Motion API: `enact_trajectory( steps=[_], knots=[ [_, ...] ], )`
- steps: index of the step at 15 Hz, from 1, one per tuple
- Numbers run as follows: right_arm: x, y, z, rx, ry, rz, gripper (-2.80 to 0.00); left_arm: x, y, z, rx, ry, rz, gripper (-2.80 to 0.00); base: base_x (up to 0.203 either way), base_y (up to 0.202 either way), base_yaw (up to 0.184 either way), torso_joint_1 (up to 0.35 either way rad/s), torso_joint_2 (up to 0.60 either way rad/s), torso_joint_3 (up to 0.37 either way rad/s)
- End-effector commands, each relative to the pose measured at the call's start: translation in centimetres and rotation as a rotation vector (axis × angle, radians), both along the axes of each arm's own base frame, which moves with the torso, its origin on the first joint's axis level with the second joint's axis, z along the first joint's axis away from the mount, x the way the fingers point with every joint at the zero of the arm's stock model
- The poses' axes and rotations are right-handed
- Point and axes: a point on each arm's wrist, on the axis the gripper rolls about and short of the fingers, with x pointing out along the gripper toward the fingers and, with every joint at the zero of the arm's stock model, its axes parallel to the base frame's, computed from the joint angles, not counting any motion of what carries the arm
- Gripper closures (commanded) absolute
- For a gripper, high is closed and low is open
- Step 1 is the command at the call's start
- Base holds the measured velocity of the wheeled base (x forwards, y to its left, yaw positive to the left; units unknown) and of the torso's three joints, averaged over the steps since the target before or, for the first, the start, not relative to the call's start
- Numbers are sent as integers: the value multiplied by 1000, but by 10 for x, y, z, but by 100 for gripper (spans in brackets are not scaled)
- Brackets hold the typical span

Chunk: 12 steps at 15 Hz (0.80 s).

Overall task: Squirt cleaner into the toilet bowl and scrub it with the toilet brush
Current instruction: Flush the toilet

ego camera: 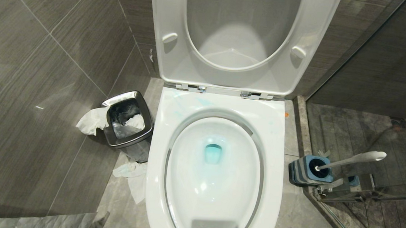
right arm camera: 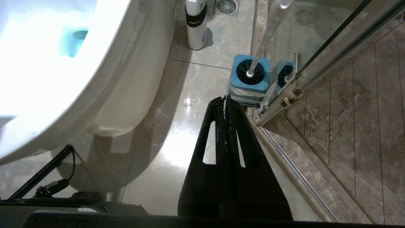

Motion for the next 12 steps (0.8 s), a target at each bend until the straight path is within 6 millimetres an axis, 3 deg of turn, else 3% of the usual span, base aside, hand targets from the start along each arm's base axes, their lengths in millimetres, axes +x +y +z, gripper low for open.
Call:
enact_trajectory(
  steps=[1,9,12],
  knots=[
    [0,0,0,-1,2,1,0,0,0,0,0,3,-1,0,0,0,0,0,0,0],
    [0,0,0,-1,2,1,0,0,0,1,57,-4,-14,0,0,0,0,0,0,0],
    [0,0,0,-1,2,1,0,-4,-2,25,82,-45,-108,0,0,0,0,0,0,0]
  ],
)
